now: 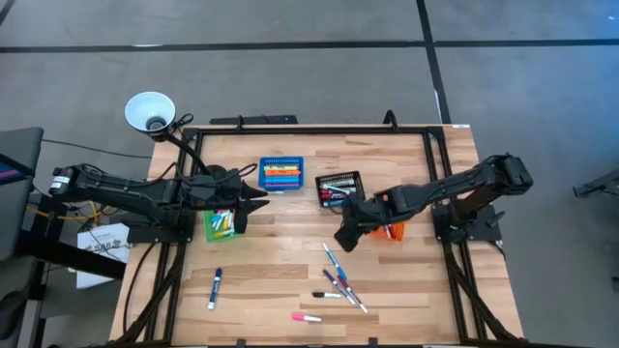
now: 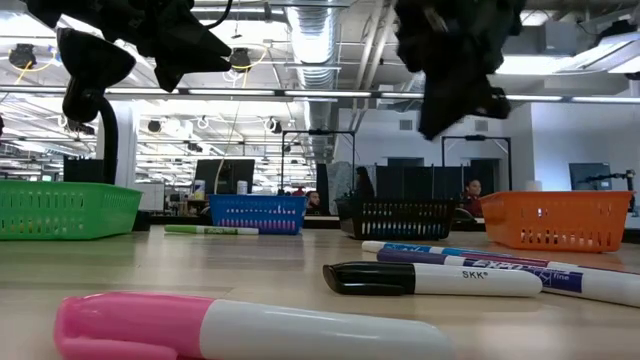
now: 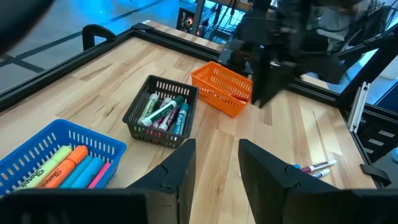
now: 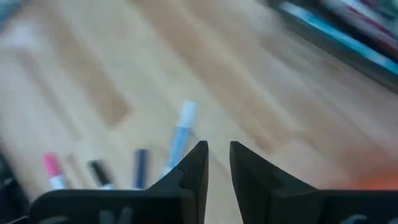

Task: Pick & Place Markers
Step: Put the light blue marker pen into the orange basket

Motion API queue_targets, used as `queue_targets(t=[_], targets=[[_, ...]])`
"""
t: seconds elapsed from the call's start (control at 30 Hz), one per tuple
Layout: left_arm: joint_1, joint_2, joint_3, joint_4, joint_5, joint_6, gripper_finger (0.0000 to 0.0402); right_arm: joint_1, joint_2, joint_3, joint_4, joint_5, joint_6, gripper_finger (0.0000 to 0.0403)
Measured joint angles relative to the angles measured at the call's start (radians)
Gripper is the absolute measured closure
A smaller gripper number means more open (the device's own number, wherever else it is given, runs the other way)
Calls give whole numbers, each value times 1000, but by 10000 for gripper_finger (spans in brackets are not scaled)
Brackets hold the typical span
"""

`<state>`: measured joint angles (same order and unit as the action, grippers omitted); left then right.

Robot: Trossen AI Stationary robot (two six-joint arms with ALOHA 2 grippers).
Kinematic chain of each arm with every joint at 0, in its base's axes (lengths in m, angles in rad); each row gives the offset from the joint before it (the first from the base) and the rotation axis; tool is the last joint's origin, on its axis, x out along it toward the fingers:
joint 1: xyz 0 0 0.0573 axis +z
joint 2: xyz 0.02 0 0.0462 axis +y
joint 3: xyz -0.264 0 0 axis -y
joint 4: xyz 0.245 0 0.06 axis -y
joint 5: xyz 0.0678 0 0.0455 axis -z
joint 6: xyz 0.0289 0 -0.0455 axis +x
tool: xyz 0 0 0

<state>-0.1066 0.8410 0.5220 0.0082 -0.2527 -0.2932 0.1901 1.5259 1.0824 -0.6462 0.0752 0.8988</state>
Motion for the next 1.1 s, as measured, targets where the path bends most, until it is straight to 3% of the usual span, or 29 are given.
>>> queue_targets(t=[0.2, 0.47, 0.73, 0.93, 1.1], targets=[[0, 0, 0, 0, 0, 0, 284, 45, 89, -1, 146, -42, -57, 327], [0, 0, 0, 0, 0, 0, 284, 21, 266, 45, 189, -235, -107, 280], [0, 0, -1, 0, 0, 0, 284, 15, 426, 201, 97, -225, -200, 236], [0, 0, -1, 0, 0, 0, 284, 18, 523, 376, -153, -117, -302, 230], [0, 0, -1, 0, 0, 0, 284, 15, 562, 441, -212, -49, -305, 230]])
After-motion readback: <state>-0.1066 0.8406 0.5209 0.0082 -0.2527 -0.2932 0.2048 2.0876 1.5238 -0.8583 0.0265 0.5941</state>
